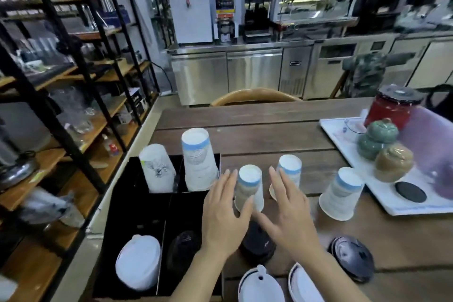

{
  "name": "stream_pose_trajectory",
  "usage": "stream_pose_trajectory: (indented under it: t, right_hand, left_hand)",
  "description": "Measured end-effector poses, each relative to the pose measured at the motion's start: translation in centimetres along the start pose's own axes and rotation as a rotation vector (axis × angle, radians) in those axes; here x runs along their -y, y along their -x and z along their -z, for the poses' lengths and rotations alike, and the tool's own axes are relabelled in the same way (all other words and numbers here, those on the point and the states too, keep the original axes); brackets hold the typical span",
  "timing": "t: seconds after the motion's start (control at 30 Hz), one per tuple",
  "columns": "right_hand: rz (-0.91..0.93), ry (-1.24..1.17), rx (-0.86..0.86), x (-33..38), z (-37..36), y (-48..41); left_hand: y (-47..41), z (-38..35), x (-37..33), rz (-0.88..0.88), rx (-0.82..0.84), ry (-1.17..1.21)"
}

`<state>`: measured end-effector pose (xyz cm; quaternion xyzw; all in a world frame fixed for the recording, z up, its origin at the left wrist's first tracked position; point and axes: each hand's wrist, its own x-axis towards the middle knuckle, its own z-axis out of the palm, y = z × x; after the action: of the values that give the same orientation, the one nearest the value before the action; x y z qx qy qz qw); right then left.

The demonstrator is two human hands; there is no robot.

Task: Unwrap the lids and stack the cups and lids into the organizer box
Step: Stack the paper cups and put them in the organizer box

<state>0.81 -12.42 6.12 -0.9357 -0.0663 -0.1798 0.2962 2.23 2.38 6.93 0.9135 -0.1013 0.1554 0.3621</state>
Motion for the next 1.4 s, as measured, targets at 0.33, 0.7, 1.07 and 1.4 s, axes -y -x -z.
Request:
stream_pose_trajectory:
  t: [0.33,0.7,1.07,1.4]
  right_hand:
    - [-0.024,-0.116,0.288,-4.3,-3.1,-5.5]
    - [-0.121,-0.173,0.402,-4.2,-5.3,-7.9]
    - [-0.174,-0.226,0.29,-4.7,-6.3,-7.6]
    - [0.001,-0.194,-0.25,-1.9,1.8,-9.2]
  left_hand:
    - [-4.3,-5.4,-0.1,0.198,0.155,-0.021]
    - [-6.4,-5.6,1.6,0.422,0.332,0.223]
    - [-6.8,-5.7,1.2,0.462,0.33,0.395]
    - [-9.8,-3.4,-3.7,0.27,0.211,0.758]
